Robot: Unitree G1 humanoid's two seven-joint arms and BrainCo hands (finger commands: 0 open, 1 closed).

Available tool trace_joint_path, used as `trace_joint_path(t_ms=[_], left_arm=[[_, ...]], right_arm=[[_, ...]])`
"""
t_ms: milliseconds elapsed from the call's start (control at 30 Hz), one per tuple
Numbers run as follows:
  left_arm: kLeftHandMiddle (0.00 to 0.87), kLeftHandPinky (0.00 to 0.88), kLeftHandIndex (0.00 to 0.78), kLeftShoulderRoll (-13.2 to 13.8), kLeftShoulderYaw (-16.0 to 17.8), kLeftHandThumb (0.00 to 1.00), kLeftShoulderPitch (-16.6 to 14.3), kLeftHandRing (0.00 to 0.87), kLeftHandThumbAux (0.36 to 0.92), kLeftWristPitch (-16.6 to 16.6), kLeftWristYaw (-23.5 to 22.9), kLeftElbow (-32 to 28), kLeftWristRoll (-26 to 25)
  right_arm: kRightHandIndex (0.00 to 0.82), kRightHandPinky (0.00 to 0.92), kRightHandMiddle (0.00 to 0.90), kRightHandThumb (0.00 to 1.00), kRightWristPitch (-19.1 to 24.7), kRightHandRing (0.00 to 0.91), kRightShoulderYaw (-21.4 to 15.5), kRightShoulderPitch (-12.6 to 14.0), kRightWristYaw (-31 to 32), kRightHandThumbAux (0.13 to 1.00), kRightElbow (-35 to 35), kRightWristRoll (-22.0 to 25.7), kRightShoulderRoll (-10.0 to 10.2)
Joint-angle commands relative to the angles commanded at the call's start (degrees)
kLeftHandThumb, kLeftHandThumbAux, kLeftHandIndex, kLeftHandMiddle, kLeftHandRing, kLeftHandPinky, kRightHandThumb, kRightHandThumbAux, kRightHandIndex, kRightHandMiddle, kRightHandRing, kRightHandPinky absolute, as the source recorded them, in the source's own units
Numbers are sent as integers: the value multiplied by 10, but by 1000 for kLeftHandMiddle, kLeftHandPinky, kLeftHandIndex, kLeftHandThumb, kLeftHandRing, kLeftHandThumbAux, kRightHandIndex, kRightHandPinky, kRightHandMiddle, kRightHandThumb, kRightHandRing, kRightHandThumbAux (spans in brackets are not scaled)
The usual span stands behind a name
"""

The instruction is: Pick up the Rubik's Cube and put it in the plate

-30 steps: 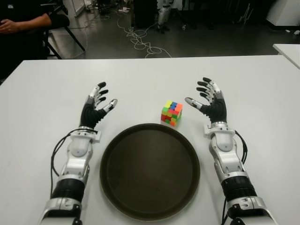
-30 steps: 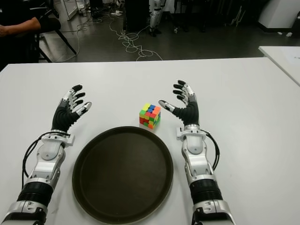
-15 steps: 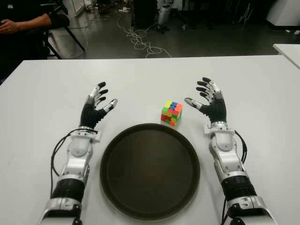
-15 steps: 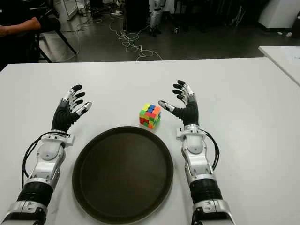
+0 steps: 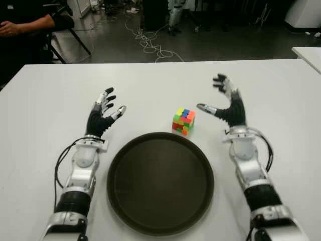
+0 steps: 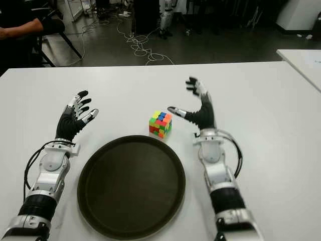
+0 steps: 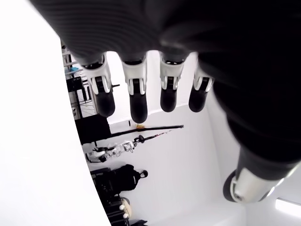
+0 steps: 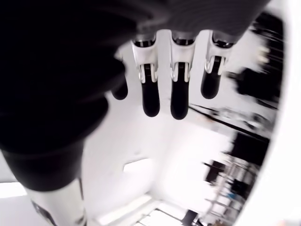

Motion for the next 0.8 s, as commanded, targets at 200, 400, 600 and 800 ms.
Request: trace_joint_path(t_ms=[200,400,600,800], left_arm=[[90,117,76,-2,0,124,5,87,669,3,-4,-10,-3],[91,113,77,-3,0,124,6,88,693,4,0,-12,1],[97,118,79,-1,0,125,7,94,691,7,0,-14,2],[97,115,77,-3,0,127,13,94,681,14,-5,-26,-3]], right_arm=[[135,304,207,1,-4,246,40,-36,19,771,-4,-60,-44],[121,271,192,0,57,232,100,-75,114,752,-36,-146,-115],[132,267,205,0,96,237,146,-97,221,759,-82,-181,-152],[124,249,198,0,128,224,175,-97,308,784,-122,-189,-173]])
